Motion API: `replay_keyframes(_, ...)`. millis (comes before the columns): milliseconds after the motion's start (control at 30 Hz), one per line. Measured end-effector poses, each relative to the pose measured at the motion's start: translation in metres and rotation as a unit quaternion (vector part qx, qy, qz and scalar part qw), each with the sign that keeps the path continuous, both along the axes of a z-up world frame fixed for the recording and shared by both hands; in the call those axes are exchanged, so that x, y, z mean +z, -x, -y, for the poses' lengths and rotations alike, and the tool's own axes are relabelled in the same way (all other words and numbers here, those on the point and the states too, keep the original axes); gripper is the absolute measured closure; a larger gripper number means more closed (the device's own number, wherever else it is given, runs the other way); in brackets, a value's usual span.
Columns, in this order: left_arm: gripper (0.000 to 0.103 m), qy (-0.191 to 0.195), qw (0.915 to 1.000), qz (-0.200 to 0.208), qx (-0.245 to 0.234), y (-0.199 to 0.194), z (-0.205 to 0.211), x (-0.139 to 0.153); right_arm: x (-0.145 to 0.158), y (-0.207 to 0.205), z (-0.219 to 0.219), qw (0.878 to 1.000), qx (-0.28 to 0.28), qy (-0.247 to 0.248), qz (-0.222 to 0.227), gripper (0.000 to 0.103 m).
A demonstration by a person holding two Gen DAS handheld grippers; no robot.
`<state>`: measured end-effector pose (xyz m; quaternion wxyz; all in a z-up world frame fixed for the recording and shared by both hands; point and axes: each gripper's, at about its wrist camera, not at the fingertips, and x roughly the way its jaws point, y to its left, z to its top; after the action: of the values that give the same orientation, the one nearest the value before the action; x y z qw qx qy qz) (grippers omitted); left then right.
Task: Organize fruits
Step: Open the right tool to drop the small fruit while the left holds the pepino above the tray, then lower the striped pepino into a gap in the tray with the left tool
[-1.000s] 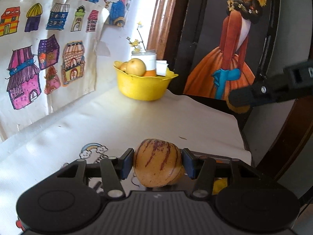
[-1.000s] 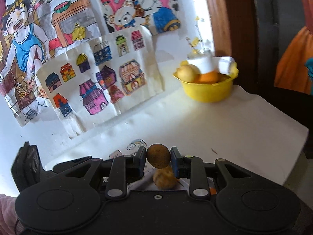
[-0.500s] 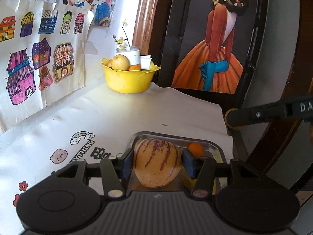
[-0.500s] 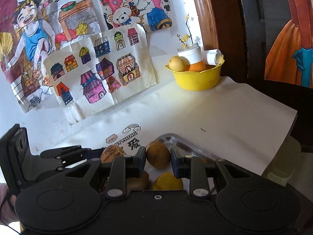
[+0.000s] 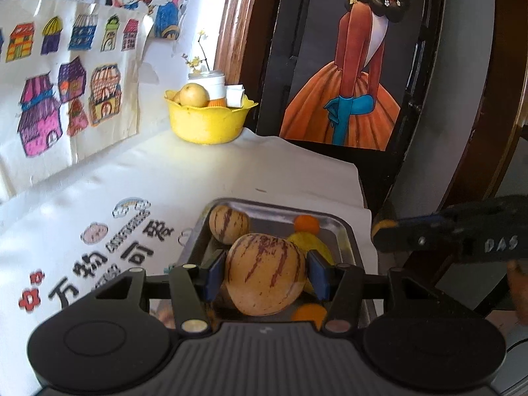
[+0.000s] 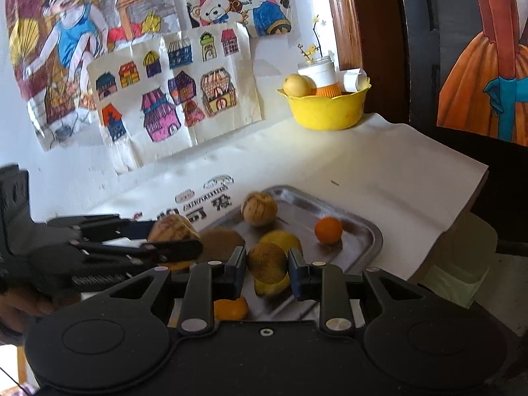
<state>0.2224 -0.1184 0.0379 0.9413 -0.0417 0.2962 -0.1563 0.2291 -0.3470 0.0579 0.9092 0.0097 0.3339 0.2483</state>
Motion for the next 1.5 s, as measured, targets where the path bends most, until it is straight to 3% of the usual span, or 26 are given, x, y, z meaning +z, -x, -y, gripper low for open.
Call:
replay_keyframes(333,0.046,-0.006,0.9999,-0.014,0.002,0.022,-0.004,-0.018,-0.041,0.023,-0.007,1.000,0.000,0.018,-0.002,0.074)
replay_keyframes(600,0.046,-0.037,0.9993,0.000,-0.005,0.029,-0.004,-0.027,-0.062,0.028,-0.007,1.000,-0.006,0.017,-0.009,0.074)
replay_keyframes(1000,0.046,-0.130,0.9888,0.017,-0.070,0.022,0.014,-0.030,-0.065,0.021,-0.010,0.999,0.005,0.031,0.005,0.074)
replay_keyframes(1267,0.046,-0.149,0.9851,0.018,-0.084,0.014,0.021,-0.034,-0.067,0.017,-0.011,0.999,0.012,0.038,0.011,0.074)
replay_keyframes(1500,0.046,-0.143,0.9857,-0.003,-0.089,0.001,0.022,-0.034,-0.069,0.012,-0.014,0.998,0.022,0.057,0.024,0.074)
